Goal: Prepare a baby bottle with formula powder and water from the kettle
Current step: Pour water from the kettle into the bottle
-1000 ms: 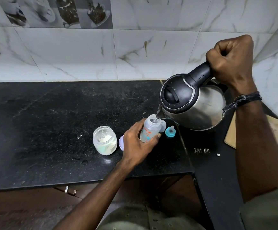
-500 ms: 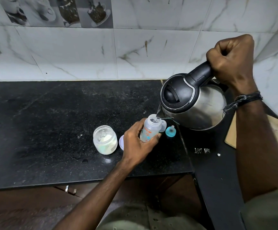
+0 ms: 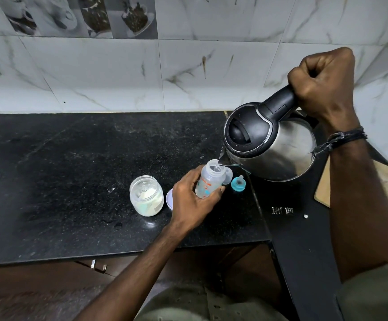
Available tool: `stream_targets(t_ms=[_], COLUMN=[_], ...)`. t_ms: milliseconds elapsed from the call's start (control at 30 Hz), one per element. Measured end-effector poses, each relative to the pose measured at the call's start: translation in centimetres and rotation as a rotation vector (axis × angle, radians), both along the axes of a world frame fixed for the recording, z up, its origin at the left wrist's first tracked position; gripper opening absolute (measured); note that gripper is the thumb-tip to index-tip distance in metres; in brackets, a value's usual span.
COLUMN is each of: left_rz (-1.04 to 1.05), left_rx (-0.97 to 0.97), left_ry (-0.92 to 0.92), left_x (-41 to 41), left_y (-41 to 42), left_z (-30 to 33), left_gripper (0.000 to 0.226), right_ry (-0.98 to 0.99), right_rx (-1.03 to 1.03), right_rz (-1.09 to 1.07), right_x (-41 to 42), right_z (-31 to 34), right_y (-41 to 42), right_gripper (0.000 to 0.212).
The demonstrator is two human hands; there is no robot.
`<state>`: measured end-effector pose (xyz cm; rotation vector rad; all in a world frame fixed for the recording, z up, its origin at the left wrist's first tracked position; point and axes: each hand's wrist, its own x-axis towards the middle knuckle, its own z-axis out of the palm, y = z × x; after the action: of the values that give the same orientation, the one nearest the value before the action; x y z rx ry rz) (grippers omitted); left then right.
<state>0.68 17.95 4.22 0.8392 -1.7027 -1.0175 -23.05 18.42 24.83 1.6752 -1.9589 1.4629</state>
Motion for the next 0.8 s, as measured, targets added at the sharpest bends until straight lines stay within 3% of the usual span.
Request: stream_targets(t_ms=[800], left_rz=[-0.009], left_rx=[-0.001], left_ry=[0.02], left_x=[0.34], left_y=[-0.2], left_z=[0.05], left_gripper=[0.046], right_ry=[0.001], right_rx=[0.019], right_rz=[-0.008], right_x=[0.11], right_z=[-0.05], right_y=[-0.35], right_gripper=[0.031])
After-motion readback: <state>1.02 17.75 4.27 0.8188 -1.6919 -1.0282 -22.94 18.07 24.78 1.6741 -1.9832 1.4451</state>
